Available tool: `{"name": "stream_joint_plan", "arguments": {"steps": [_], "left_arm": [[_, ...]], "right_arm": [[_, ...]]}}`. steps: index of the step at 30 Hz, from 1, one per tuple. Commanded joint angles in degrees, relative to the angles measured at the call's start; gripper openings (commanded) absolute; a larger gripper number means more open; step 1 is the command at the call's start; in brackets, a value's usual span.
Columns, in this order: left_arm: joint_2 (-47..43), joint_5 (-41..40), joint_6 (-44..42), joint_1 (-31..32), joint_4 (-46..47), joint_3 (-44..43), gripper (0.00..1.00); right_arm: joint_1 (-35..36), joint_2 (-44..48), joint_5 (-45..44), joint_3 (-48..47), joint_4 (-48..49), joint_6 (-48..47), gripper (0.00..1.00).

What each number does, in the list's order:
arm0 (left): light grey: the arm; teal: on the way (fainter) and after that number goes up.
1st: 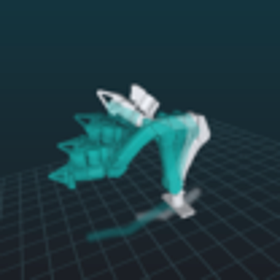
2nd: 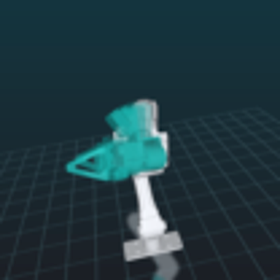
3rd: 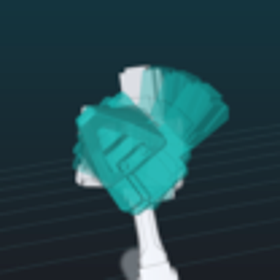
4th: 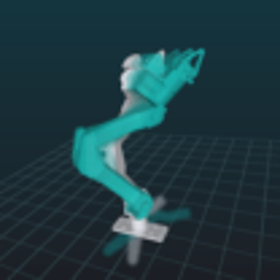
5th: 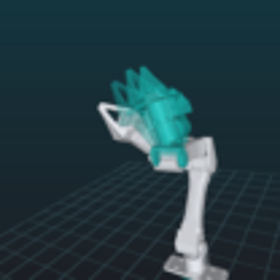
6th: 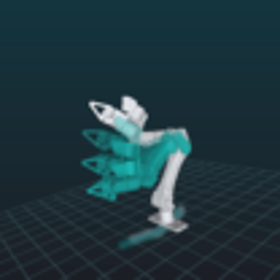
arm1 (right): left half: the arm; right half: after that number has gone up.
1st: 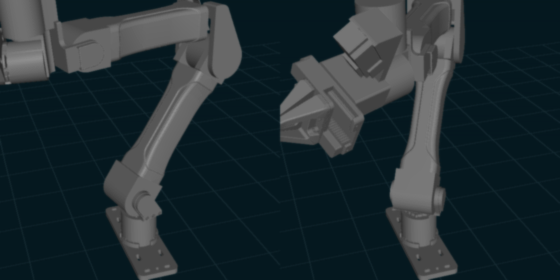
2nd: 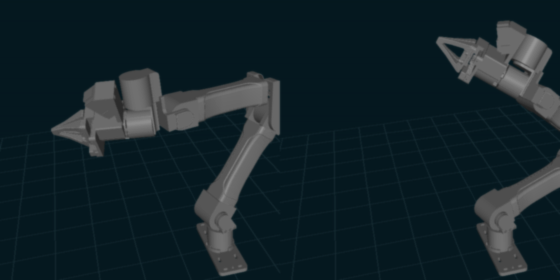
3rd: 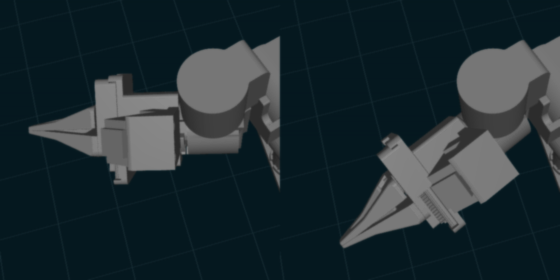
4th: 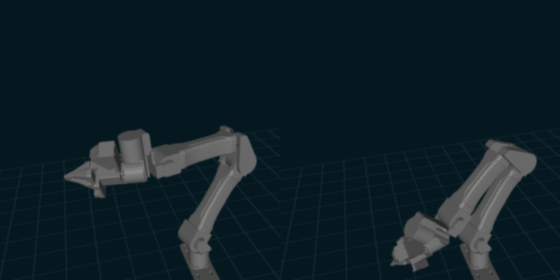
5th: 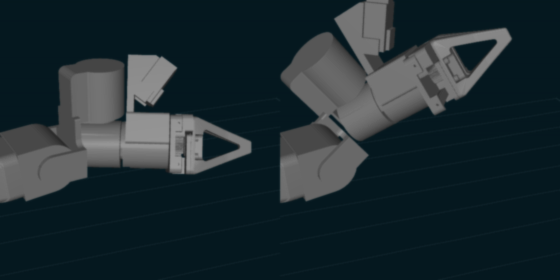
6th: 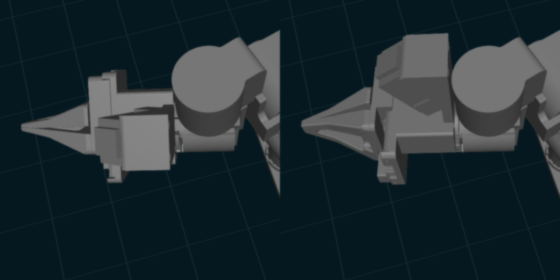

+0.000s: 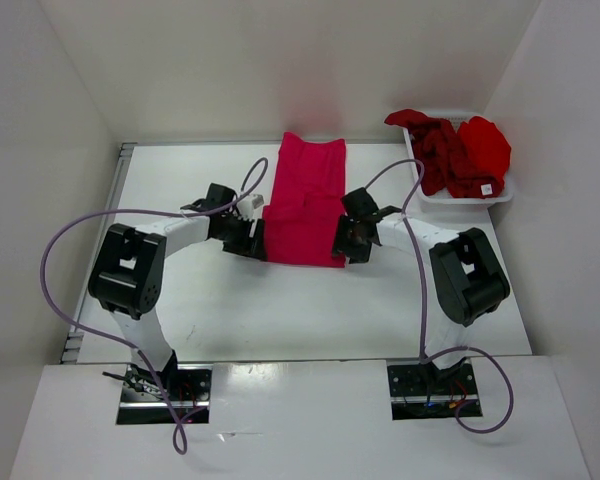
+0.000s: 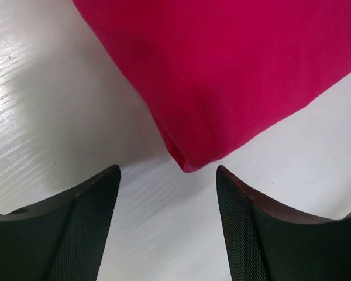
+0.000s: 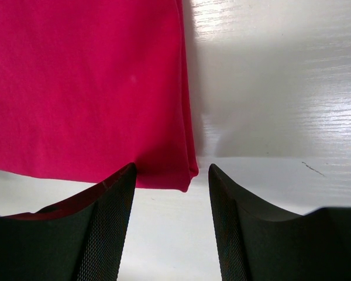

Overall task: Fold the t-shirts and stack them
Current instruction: Grab one side of the 2/3 rectangular tshirt with both arms

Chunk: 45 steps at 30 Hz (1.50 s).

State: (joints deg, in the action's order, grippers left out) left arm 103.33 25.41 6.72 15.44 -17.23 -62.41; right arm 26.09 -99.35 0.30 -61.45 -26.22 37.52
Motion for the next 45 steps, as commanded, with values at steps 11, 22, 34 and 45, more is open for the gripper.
{"name": "stream_joint_plan", "arguments": {"steps": [11, 22, 34, 45], "left_arm": [[4.33, 4.47, 4.53, 0.91, 3.61, -0.87, 0.68], [5.39, 4.29, 5.06, 2.05, 3.08, -0.34, 0.37], [3.64, 5.35, 5.06, 2.05, -1.04, -1.92, 0.01], [-6.38, 4.56, -12.76, 8.02, -23.79, -2.98, 0.0]], "right_arm": [[0.28, 1.36, -0.03, 1.69, -1.11, 1.51, 0.57], [2.03, -2.33, -1.0, 1.69, -2.61, 1.51, 0.45], [2.04, -0.94, 4.19, 2.74, -2.61, -0.08, 0.0], [11.26, 12.94, 1.29, 6.34, -12.63, 0.18, 0.0]]}}
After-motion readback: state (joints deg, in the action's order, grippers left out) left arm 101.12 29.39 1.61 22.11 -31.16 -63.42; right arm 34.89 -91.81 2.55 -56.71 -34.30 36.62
